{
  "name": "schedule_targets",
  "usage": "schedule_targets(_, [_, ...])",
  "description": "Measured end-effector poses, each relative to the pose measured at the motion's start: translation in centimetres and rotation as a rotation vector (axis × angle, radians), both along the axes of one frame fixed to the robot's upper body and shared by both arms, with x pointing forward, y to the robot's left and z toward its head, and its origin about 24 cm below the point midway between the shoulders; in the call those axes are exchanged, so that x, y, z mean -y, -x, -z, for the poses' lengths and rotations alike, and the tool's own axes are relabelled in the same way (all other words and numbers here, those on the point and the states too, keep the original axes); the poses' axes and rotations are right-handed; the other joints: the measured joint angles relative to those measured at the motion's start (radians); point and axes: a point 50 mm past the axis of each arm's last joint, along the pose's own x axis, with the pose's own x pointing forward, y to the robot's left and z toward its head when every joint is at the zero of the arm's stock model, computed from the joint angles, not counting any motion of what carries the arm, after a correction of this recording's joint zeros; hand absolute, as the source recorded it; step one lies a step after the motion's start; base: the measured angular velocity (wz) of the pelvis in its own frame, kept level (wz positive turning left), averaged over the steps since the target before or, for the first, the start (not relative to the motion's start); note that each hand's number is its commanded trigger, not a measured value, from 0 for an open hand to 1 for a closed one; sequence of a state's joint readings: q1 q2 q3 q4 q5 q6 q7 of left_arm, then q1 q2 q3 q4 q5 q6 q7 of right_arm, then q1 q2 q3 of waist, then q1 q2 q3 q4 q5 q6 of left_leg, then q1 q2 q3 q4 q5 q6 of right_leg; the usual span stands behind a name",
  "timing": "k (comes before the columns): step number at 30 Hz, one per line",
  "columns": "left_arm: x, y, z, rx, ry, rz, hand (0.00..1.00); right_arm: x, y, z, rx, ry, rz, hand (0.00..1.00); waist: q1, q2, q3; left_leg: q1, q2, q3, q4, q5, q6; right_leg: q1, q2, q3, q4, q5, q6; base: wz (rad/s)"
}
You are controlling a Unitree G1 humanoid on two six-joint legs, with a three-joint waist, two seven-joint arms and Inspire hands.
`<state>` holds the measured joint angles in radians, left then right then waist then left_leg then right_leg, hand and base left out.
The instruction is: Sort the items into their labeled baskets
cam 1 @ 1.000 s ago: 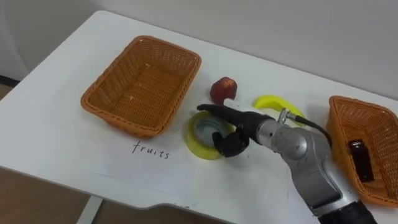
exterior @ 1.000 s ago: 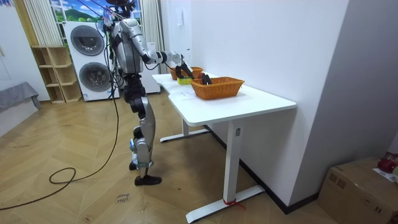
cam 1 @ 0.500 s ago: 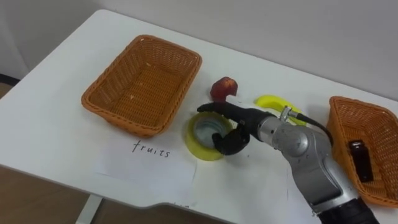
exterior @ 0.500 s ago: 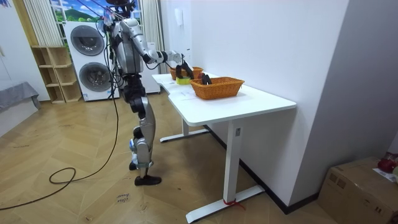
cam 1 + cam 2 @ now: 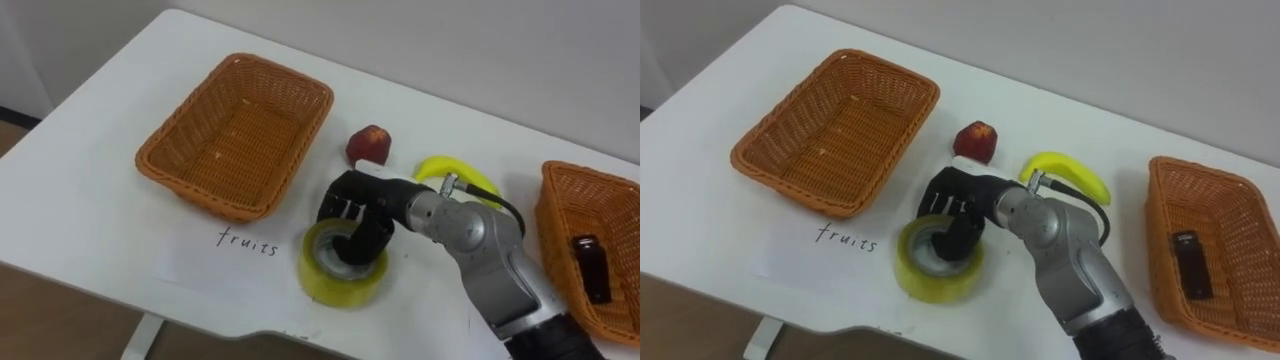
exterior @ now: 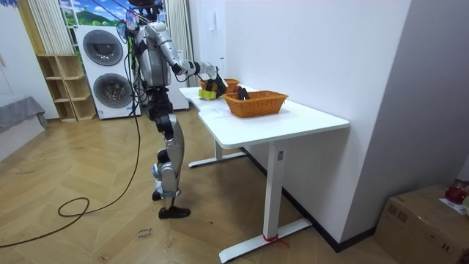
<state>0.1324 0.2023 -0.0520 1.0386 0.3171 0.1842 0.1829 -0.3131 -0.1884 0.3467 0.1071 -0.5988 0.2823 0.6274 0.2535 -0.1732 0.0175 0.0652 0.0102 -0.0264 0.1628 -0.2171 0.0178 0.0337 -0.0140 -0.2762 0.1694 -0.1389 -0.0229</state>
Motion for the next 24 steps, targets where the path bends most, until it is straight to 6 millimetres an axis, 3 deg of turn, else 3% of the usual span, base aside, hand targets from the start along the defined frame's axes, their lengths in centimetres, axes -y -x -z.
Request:
schedule_targets(7, [0.01, -0.23, -0.01, 0.0, -0.001, -0.001, 0.0, -0.02, 0.06, 0.15, -0.01, 0.0, -0.001, 1.0, 0.002, -0.005, -0.0038, 0.0, -0.001, 0.002, 0.001, 0.0, 0.0, 0.001, -0.001, 0.001, 0.0, 0.0, 0.0, 0.0])
schedule_targets(24, [-0.01, -0.65, -0.11, 0.021, -0.008, 0.0, 0.0, 0.11, 0.03, 0.38, -0.011, -0.058, 0.017, 1.0, -0.008, -0.004, -0.0035, 0.0, 0.0, 0.01, 0.005, 0.0, 0.0, 0.002, 0.0, 0.006, 0.0, 0.0, 0.0, 0.0])
